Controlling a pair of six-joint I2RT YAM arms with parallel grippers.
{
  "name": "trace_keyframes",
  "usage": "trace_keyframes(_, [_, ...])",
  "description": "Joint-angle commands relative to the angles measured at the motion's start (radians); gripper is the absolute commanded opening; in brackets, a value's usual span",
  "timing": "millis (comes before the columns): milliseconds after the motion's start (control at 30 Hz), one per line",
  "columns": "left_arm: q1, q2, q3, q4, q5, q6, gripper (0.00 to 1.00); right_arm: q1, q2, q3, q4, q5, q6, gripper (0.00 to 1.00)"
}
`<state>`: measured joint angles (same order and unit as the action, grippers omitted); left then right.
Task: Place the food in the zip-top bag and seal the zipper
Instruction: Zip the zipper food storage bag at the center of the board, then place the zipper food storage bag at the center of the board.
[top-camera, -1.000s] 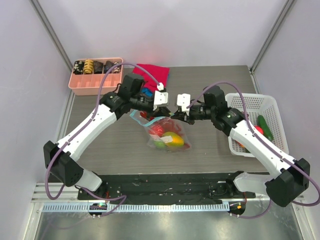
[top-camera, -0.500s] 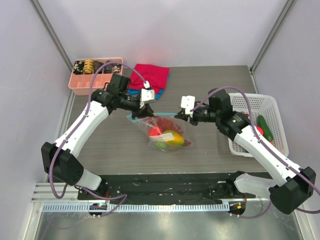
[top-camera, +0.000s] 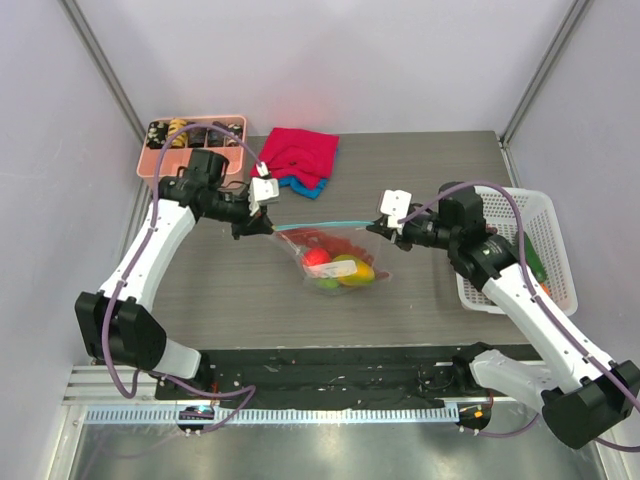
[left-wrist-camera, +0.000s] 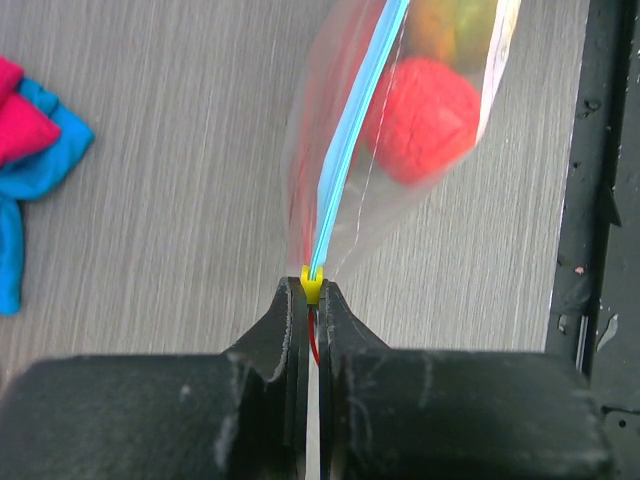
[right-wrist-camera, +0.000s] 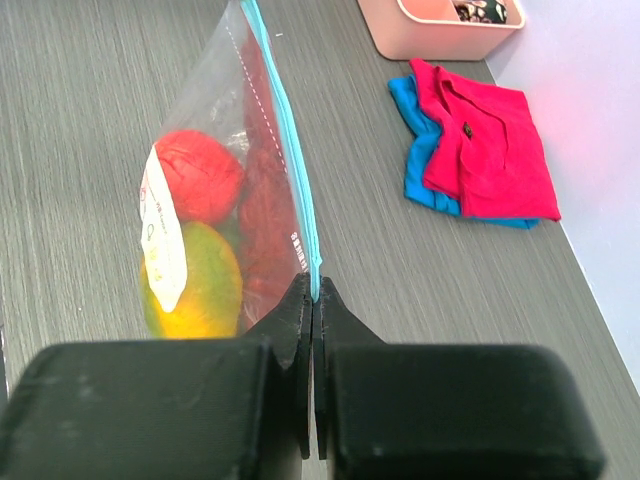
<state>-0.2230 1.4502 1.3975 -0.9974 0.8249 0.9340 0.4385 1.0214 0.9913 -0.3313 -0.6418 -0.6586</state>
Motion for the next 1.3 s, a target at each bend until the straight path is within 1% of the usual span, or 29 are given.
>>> trace_keyframes(0, [0.074,-0.021,-0.017,-0.086,-0.121,0.087,0.00,-0.033,-0.066,0.009,0.012,0.051,-0.006,0.01])
trace_keyframes(267, [0.169,0.012,-0.032,-0.096,-0.132,0.123,0.00,-0.043,-0.073,0.006,0.002,0.059,-0.015,0.01])
trace_keyframes(433, [0.188,0.009,-0.058,-0.081,-0.139,0.126,0.00,-0.043,-0.060,0.015,0.002,0.034,-0.026,0.01])
trace_keyframes(500, [0.188,-0.004,-0.052,-0.075,-0.126,0.117,0.03,-0.043,-0.047,0.024,0.006,0.019,-0.026,0.01])
trace_keyframes(533, [0.189,-0.010,-0.048,-0.075,-0.095,0.099,0.07,-0.041,-0.041,0.033,0.008,0.002,-0.023,0.01])
trace_keyframes(567, [0.188,-0.016,-0.042,-0.073,-0.072,0.083,0.23,-0.043,-0.023,0.038,0.018,-0.008,-0.009,0.01])
trace_keyframes(633, [0.171,-0.037,-0.014,-0.063,-0.035,0.049,0.40,-0.038,-0.004,0.050,0.023,-0.033,-0.003,0.01])
trace_keyframes(667, [0.157,-0.046,-0.008,-0.017,-0.043,-0.031,0.55,-0.032,0.003,0.053,0.040,-0.035,0.004,0.01])
trace_keyframes(733, [0.117,-0.077,-0.002,0.044,-0.043,-0.113,0.65,-0.026,0.011,0.053,0.046,-0.045,0.014,0.01])
trace_keyframes(767, [0.105,-0.086,-0.002,0.090,-0.024,-0.156,0.71,-0.014,0.012,0.056,0.051,-0.048,0.014,0.01])
trace_keyframes(800, [0.090,-0.094,-0.005,0.112,-0.023,-0.175,0.73,-0.011,0.017,0.056,0.051,-0.050,0.010,0.01])
trace_keyframes(867, [0.024,-0.102,-0.012,0.163,-0.042,-0.199,0.76,-0.006,0.023,0.059,0.051,-0.059,0.002,0.01])
trace_keyframes(933, [-0.040,-0.094,-0.021,0.204,-0.052,-0.250,0.77,0.000,0.032,0.070,0.049,-0.064,-0.009,0.01])
trace_keyframes(1000, [-0.093,-0.070,-0.035,0.279,-0.075,-0.306,0.78,0.006,0.039,0.082,0.038,-0.073,-0.018,0.01])
trace_keyframes(1033, [-0.108,-0.044,-0.037,0.324,-0.075,-0.320,0.78,0.008,0.039,0.087,0.034,-0.078,-0.035,0.01])
trace_keyframes(1100, [-0.154,-0.018,-0.017,0.358,-0.095,-0.349,0.79,0.015,0.042,0.098,0.023,-0.085,-0.048,0.01])
trace_keyframes(1133, [-0.165,0.002,-0.006,0.382,-0.102,-0.356,0.79,0.019,0.043,0.102,0.002,-0.090,-0.071,0.01])
trace_keyframes(1267, [-0.202,0.087,0.067,0.394,-0.092,-0.354,0.80,0.040,0.045,0.128,-0.038,-0.107,-0.130,0.01])
